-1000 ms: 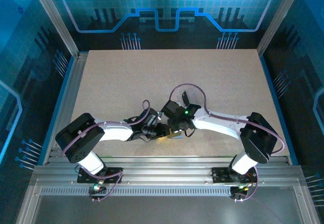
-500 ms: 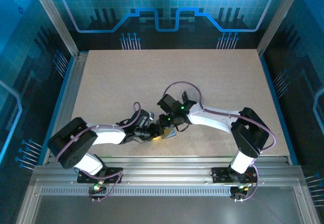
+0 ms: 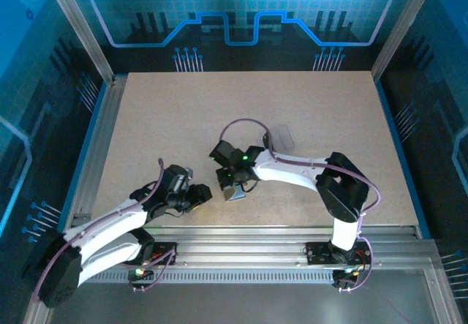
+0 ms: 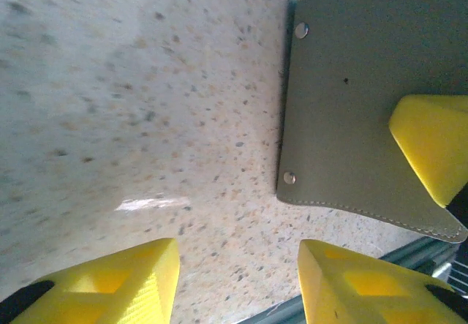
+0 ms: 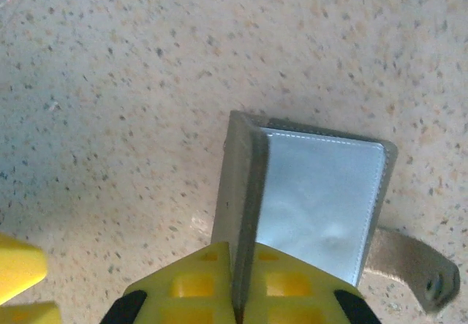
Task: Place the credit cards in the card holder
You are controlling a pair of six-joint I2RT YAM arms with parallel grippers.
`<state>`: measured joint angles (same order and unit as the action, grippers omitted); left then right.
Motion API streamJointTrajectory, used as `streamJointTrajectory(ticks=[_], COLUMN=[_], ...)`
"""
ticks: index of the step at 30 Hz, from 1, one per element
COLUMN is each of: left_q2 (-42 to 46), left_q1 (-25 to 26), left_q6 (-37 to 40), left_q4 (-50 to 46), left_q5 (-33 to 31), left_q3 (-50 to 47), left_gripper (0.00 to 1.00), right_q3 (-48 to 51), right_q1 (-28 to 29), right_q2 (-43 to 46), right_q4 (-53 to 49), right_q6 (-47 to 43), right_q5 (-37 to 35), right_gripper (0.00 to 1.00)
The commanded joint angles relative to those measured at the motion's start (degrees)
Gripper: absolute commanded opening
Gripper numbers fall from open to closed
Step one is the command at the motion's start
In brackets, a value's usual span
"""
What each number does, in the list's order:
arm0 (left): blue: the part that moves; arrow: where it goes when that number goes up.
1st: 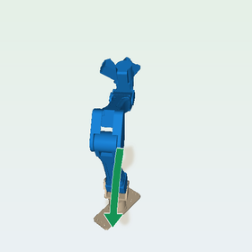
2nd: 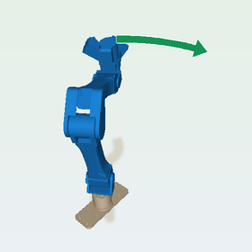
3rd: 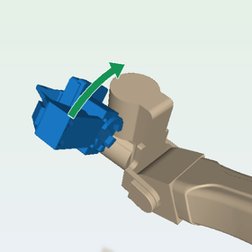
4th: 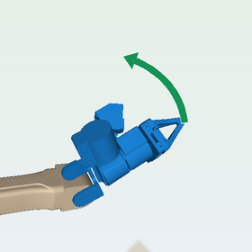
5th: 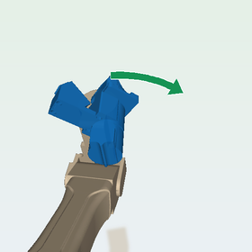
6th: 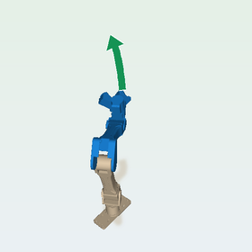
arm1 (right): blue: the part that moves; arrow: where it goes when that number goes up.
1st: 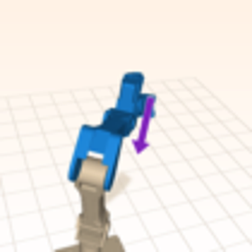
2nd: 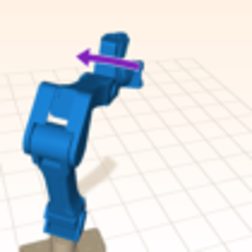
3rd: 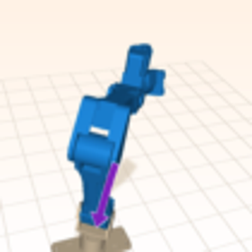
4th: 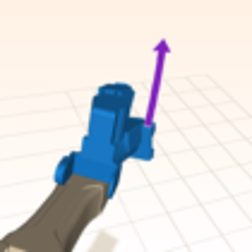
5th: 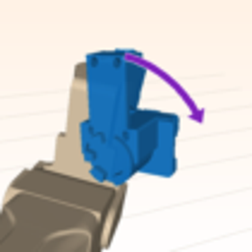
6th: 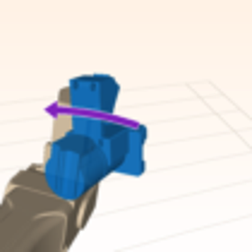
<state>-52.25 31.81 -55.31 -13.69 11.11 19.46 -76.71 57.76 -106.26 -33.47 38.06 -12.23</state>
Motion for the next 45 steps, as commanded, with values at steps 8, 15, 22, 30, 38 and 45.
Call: streamJointTrajectory(ticks=[8,15,22,30,38,45], left_q2=[5.24,3.42,3.11,3.83,3.41,-0.23], left_q1=[-5.8,-6.45,-7.21,-8.52,-9.08,-9.05], left_q6=[4.24,4.65,5.19,5.9,7.33,9.06], left_q4=[-14.23,-12.79,-13.39,-14.43,-15.49,-14.32], left_q5=[-2.34,-2.19,-1.84,-0.9,1.79,5.13], left_q3=[1.64,1.72,3.04,3.74,7.71,12.61], left_gripper=[0.49,0.49,0.49,0.5,0.51,0.51], right_q3=[-12.12,-15.79,-16.37,-10.15,-0.54,5.96], right_q1=[4.81,6.04,6.5,4.87,-1.87,-6.41], right_q2=[-9.88,-11.88,-15.78,-10.41,-4.3,-2.45], right_q4=[-28.95,-37.51,-25.71,-8.73,2.68,9.91], right_q6=[4.39,6.58,-2.17,-7.46,-8.27,-8.08], right_q5=[-30.93,-36.19,-21.59,-1.13,13.9,23.46], right_gripper=[0.0,0.0,0.23,0.43,0.61,0.71])
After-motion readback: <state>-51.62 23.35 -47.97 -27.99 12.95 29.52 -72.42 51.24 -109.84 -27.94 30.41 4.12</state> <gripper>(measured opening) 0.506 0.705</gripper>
